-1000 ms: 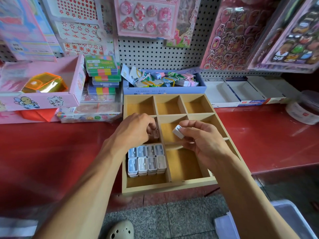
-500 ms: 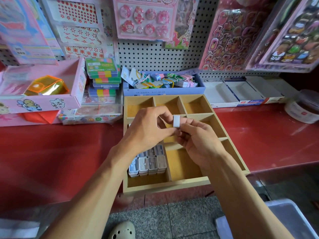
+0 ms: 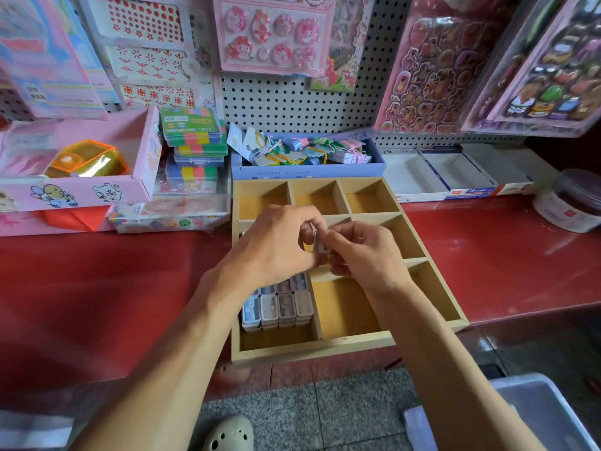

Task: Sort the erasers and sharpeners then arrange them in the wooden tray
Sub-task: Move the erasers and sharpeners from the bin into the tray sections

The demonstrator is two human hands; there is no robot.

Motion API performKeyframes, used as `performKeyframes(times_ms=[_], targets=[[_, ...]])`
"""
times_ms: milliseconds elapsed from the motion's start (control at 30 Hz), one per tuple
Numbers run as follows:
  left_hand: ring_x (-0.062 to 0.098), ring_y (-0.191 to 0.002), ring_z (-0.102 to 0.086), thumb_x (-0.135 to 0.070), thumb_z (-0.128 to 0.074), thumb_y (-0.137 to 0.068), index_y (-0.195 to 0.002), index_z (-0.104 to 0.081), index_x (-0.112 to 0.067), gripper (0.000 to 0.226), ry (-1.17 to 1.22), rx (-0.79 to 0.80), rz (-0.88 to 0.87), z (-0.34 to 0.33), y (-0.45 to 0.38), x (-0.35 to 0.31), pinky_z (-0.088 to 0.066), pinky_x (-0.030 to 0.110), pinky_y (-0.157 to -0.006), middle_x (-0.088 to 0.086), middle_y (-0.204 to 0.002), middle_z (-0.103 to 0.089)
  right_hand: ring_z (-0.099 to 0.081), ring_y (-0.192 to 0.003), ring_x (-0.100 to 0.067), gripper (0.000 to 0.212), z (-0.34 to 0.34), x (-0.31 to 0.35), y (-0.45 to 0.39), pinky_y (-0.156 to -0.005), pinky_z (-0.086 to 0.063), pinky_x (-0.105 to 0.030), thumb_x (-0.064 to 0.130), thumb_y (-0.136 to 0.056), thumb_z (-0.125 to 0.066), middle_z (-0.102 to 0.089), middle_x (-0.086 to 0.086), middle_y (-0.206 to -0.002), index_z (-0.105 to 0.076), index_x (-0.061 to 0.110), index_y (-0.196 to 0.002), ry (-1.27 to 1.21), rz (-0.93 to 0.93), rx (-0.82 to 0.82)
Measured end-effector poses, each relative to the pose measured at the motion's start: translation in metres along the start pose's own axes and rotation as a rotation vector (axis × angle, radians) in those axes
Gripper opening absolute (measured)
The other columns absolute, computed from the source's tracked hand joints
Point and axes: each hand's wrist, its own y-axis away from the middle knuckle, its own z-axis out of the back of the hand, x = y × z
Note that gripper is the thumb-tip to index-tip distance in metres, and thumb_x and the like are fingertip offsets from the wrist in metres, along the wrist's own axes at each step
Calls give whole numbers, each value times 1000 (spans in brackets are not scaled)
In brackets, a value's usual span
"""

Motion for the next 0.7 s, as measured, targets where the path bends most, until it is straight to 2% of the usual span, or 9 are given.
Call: performKeyframes(times_ms=[133,233,367,433,533,600,700], targets=[[2,-52,-46,-20,-82,-72,-87,-74,-24,18,3,16,24,8,3,0,-43,23,-54,-5,-65,-61,-61,-62,-14,20,-1,2,-1,-60,-52,-27,24,-96,-65,-69,0,-68,-72,8,-86,42,-26,51],[1,-52,-50,-22,-82,-71,-84,-72,-23,16,-141,-22,83,18,4,11,-47,24,-57,-8,-63,-63,-62,-67,-13,16,7,2,-1,-61,-53,-26,22,-97,-62,-70,-4,-78,-72,11,-90,130,-12,58],[15,-78,-62,-36,-82,-74,-99,-68,-27,30,-454,45,208,30,5,28,-52,34,-73,-10,-79,-65,-64,-72,-15,13,28,3,-1,-60,-54,-24,15,-96,-62,-68,-6,-78,-72,11,-88,103,-14,-20],[16,-85,-62,-38,-81,-75,-105,-67,-30,34,-496,70,239,29,6,33,-52,34,-76,-10,-86,-65,-65,-71,-14,13,37,3,0,-59,-53,-24,12,-96,-61,-67,-6,-78,-71,10,-88,64,-12,-78],[15,-87,-65,-37,-81,-75,-102,-70,-32,29,-538,86,231,19,6,37,-48,29,-72,-12,-87,-68,-66,-74,-13,13,49,0,2,-61,-52,-25,12,-96,-61,-70,-5,-83,-71,12,-88,22,3,-169],[14,-89,-67,-37,-82,-75,-100,-70,-34,28,-573,60,221,14,5,39,-48,30,-75,-14,-87,-71,-67,-76,-13,13,55,-3,3,-63,-53,-26,12,-95,-61,-71,-6,-87,-72,13,-88,8,8,-211],[11,-95,-66,-37,-82,-75,-110,-69,-33,38,-569,38,229,11,3,40,-46,30,-80,-16,-90,-72,-68,-78,-15,14,60,-8,5,-66,-54,-30,13,-95,-61,-73,-9,-88,-73,14,-88,-6,7,-243]])
